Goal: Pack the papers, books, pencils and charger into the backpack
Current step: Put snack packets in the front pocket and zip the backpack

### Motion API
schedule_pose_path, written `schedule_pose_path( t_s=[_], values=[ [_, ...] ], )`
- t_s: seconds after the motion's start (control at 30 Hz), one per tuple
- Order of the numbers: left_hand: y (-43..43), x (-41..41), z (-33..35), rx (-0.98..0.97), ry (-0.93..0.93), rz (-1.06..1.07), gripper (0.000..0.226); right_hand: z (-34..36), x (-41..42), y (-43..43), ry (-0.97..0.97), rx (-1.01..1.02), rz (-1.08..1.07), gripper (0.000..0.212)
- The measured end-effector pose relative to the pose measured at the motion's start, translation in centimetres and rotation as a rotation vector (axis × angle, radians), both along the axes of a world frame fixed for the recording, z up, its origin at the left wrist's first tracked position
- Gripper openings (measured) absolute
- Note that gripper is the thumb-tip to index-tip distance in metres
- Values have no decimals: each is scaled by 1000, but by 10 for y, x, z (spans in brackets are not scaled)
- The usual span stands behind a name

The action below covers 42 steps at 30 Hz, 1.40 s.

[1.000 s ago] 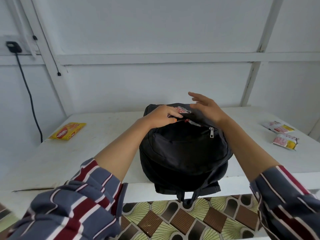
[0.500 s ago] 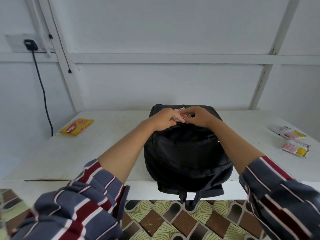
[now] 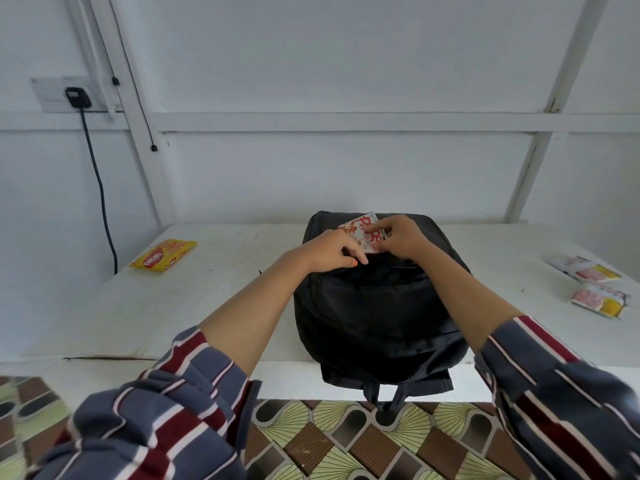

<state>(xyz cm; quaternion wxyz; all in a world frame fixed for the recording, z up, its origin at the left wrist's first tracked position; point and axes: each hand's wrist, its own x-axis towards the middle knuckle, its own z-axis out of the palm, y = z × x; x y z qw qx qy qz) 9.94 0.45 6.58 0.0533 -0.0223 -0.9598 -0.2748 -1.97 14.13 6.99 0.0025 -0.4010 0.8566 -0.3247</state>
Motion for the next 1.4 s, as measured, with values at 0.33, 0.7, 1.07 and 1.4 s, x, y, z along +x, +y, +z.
schedule_pose_path(
  t_s=[0.33,0.7,1.07,1.4],
  values=[
    [3,-2,3,-204,-183,-47,37,30,-3,49,-665,-503,-7,30],
    [4,1,31,362,110,134,24,33,19,83,-750,73,325,32],
    [1,2,26,421,100,147,28,20,43,61,-355,194,254,50],
    [0,1,28,361,115,89,26,3,19,54,63,67,159,96]
  ],
)
